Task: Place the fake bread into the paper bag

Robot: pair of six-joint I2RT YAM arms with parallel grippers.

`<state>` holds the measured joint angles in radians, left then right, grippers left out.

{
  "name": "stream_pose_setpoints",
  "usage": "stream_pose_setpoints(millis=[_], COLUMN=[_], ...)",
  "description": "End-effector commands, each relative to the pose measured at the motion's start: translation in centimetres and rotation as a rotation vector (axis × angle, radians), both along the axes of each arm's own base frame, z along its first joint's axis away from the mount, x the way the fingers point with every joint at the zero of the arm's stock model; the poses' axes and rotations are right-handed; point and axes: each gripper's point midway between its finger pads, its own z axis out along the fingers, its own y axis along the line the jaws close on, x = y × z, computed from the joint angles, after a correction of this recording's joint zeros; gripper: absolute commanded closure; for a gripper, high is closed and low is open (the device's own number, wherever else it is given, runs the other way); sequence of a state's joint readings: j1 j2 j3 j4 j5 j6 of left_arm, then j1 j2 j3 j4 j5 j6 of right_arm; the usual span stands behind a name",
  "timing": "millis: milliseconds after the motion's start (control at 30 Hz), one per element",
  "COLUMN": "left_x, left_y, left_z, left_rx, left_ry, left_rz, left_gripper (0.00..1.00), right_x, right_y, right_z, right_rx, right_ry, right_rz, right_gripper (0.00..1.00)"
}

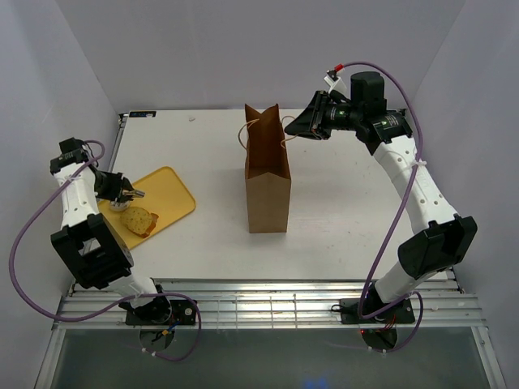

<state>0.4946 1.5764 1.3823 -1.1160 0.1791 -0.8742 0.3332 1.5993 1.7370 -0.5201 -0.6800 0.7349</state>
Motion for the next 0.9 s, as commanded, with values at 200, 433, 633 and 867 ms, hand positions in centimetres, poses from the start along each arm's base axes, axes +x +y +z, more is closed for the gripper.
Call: stream_pose_setpoints(millis=[200, 433, 633, 867], left_x=[-0.5, -0.2, -0.2, -0.5], left_y=[-0.5, -1.7, -3.7, -7.0], left_z=[5.2, 9.0, 12.7, 18.6], left_rx=[0.039, 0.017, -0.037, -0.153], left_ry=[-0.124, -0.223, -0.333, -0.494], left_rz=[0.011, -0.022, -0.064, -0.138], left_gripper=[1.0, 1.0, 1.0, 1.0], right_x=[-0.8, -0.8, -0.9, -0.8], right_y=[-0.7, -0.8, -1.2, -1.4], right_z=[2.3, 2.1, 2.0, 1.7], right_rx=[0.025, 0.015, -0.002, -0.026], right_ry=[-0.071, -0.071, -0.08, -0.088], right_rz=[-0.012, -0.023, -0.036, -0.051], right_gripper=[0.77, 0.77, 0.77, 0.77])
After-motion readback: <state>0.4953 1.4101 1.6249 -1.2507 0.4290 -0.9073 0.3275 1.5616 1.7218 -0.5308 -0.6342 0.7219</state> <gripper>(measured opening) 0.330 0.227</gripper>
